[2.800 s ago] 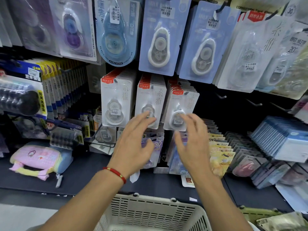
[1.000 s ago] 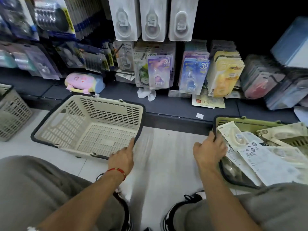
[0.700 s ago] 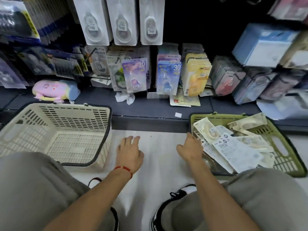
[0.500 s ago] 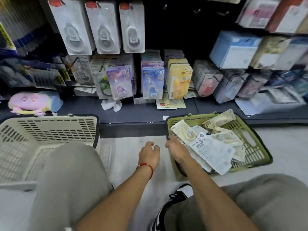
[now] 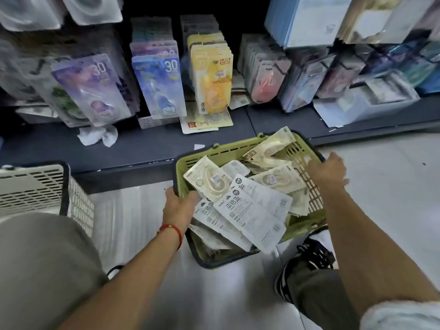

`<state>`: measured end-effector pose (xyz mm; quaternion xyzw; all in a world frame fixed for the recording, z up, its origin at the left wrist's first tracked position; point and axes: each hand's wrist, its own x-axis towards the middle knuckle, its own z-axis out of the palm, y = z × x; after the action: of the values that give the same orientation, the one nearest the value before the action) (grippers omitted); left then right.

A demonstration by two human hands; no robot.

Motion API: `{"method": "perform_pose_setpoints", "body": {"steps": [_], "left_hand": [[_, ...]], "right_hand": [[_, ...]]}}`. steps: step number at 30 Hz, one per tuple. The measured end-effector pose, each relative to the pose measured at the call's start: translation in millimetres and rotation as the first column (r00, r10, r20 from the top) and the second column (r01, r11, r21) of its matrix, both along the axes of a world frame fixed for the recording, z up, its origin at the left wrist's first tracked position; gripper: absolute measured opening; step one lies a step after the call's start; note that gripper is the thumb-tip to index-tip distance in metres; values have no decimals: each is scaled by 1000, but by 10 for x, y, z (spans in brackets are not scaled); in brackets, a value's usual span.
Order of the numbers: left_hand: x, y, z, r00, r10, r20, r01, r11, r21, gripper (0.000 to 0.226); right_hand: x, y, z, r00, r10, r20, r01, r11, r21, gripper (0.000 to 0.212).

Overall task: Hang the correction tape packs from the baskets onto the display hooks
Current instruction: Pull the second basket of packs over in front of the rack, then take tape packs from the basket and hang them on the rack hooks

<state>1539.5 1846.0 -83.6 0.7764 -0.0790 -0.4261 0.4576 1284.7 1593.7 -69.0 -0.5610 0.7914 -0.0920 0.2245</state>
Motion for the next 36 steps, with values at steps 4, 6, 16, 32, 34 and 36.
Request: {"method": "perform_pose_setpoints", "body": {"steps": [4, 6, 16, 32, 34, 36], "left_hand": [[52, -91, 8, 995, 61, -79, -63, 998, -28, 53], [122, -160, 40, 991, 108, -80, -111, 993, -35, 38], [629, -142, 108, 964, 264, 19, -265, 962, 70, 58], [546, -124, 49, 977, 120, 176, -144, 981, 131, 42], [547, -124, 11, 969, 102, 225, -133, 983, 126, 42], [543, -121, 25, 966, 81, 244, -111, 988, 112, 45]], "right_hand": [[7, -141, -181, 997, -57, -44, 60, 995, 76, 76], [67, -116, -163, 996, -63, -69, 70, 993, 96, 79], [702, 500, 64, 846, 466, -260, -432, 884, 180, 103], [1503, 1127, -93, 562, 807, 181, -811, 493, 315, 100], [1520, 1023, -65, 556, 791, 256, -819, 468, 331, 89], [1493, 925, -28, 558, 750, 354, -823, 446, 352, 77]]}}
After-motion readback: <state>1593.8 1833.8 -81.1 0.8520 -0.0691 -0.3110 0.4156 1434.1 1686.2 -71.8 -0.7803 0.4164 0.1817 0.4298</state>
